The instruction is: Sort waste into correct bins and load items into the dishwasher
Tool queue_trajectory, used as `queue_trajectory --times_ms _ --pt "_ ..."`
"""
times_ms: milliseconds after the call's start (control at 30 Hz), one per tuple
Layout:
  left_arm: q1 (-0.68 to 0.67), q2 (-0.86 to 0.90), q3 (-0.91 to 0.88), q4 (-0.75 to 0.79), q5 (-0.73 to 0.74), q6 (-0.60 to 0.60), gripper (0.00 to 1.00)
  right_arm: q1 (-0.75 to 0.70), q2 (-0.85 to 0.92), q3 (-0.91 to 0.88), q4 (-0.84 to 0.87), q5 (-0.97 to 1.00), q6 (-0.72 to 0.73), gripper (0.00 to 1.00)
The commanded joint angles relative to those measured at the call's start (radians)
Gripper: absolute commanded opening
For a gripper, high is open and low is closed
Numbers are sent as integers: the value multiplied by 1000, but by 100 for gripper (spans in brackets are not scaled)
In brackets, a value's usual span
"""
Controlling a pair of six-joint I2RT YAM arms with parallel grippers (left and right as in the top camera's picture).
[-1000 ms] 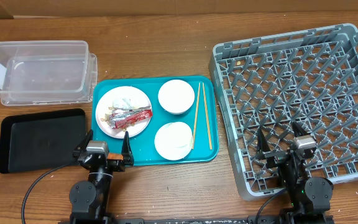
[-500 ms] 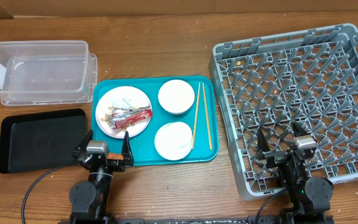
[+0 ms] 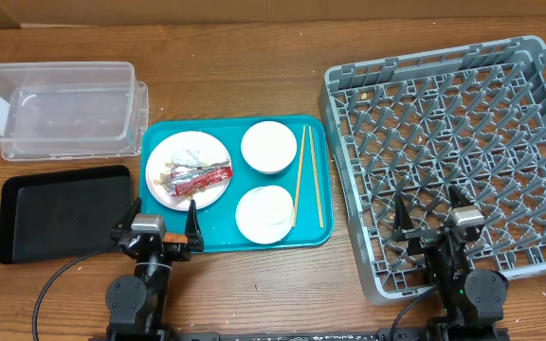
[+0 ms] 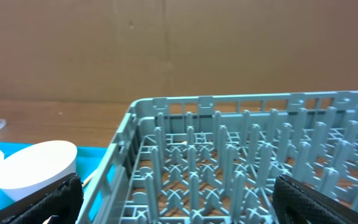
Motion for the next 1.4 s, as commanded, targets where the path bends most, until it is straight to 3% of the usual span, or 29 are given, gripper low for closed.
queue_trajectory --times_ms 0,300,533,767,967,1167,1367 --pt "6 -6 -3 -3 -11 18 100 5 -8 2 -24 66 37 100" --pt "6 -2 109 -180 -15 18 100 5 67 136 -134 80 55 100" --pt "6 100 257 -303 -39 -5 100 4 244 356 -264 80 109 100" --pt "5 400 521 -420 -23 -15 100 4 500 679 -565 79 161 100" --pt "5 744 851 -634 44 8 100 3 698 900 -801 80 177 100" --pt "3 1040 1137 -866 34 74 100 3 800 944 -838 87 178 100" --pt "3 1199 1173 -828 16 84 100 3 813 944 -847 155 179 100"
